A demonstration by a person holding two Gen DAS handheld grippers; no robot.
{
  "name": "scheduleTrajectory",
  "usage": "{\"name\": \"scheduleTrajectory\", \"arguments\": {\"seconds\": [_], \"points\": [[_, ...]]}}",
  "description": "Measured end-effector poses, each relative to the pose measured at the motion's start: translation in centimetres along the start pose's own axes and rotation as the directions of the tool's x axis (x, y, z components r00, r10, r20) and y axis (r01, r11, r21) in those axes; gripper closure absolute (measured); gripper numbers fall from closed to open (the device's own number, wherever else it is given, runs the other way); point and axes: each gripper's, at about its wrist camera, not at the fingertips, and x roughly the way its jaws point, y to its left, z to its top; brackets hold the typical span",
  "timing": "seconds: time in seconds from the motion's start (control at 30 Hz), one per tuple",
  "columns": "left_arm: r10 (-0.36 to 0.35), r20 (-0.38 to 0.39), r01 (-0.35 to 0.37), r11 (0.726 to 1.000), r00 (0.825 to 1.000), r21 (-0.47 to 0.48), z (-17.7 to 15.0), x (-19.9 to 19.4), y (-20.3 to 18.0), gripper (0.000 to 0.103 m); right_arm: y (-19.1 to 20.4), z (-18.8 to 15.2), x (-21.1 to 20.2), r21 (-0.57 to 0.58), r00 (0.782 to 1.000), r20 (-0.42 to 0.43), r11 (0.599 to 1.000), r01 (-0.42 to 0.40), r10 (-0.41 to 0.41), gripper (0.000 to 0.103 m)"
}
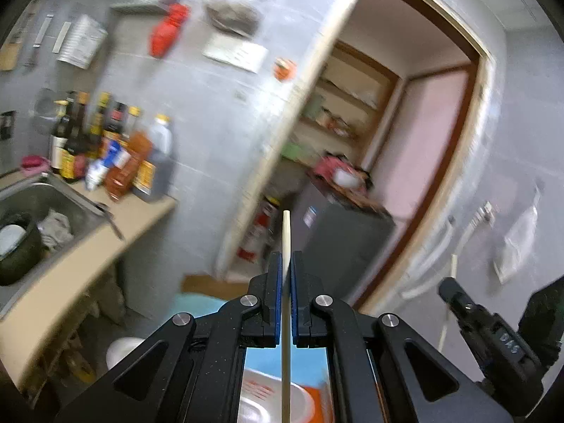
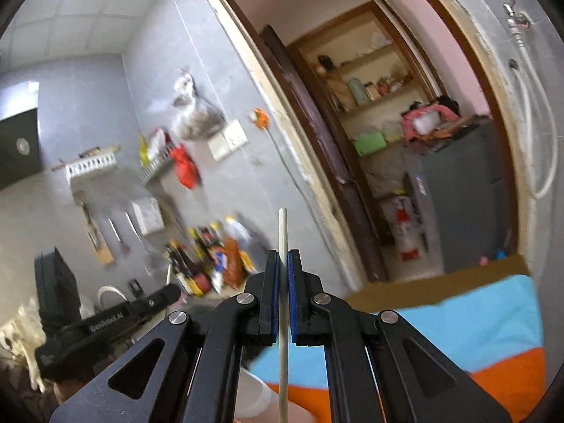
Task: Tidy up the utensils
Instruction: 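Lift the chopsticks with both tools and carry them toward the white holder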
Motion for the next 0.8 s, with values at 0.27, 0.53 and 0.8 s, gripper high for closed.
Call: {"name": "scheduleTrajectory", "arguments": {"seconds": [0.27, 0.53, 0.8], "points": [[0.078, 0.132, -0.069, 0.995, 0.988, -0.074, 2.3, -0.5, 7.6, 0.101, 3.0, -0.4, 4.9, 0.059, 0.994, 0.099, 0.997, -0.045, 0.039, 0.1], [0.101, 0.192, -0.09, 0.994, 0.976, -0.068, 0.4, 0.8, 10.1, 0.101, 3.0, -4.2, 6.8, -0.028, 0.995, 0.102, 0.999, -0.02, 0.022, 0.1], [0.137, 0.216, -0.136, 0.991, 0.967, -0.019, -2.2, 1.4, 9.9, 0.101, 2.9, -8.0, 7.1, -0.126, 0.999, 0.047, 0.992, 0.024, -0.018, 0.1]]}}
